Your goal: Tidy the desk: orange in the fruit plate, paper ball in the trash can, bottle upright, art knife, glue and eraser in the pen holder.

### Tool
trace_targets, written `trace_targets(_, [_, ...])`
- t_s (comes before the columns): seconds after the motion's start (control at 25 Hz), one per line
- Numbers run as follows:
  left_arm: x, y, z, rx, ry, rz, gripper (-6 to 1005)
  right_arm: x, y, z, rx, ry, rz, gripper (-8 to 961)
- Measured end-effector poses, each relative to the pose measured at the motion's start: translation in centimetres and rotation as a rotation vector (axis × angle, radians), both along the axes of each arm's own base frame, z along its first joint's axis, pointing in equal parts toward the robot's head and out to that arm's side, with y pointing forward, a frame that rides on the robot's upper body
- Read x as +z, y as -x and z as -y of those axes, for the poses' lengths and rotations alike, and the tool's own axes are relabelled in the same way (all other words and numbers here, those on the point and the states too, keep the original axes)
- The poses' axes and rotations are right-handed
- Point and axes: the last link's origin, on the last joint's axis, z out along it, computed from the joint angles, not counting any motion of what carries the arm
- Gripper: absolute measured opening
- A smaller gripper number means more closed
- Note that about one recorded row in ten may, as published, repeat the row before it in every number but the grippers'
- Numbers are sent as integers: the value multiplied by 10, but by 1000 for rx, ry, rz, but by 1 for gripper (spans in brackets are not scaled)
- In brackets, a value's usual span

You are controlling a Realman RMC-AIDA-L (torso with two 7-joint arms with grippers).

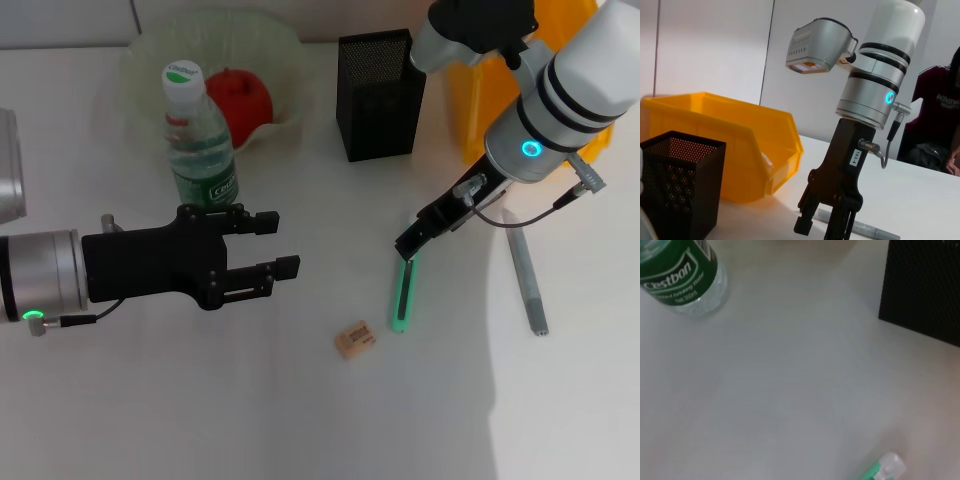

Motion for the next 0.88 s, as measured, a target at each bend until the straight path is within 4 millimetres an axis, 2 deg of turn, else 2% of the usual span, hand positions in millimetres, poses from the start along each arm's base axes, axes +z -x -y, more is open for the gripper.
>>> trace_targets(0.8, [-3, -1, -2, 0, -4, -4, 612, -13, 6, -8, 56, -11, 23, 814])
trace_targets(0.88, [-3, -1, -2, 0, -4, -5, 612, -14, 7, -8, 62, -10, 26, 757])
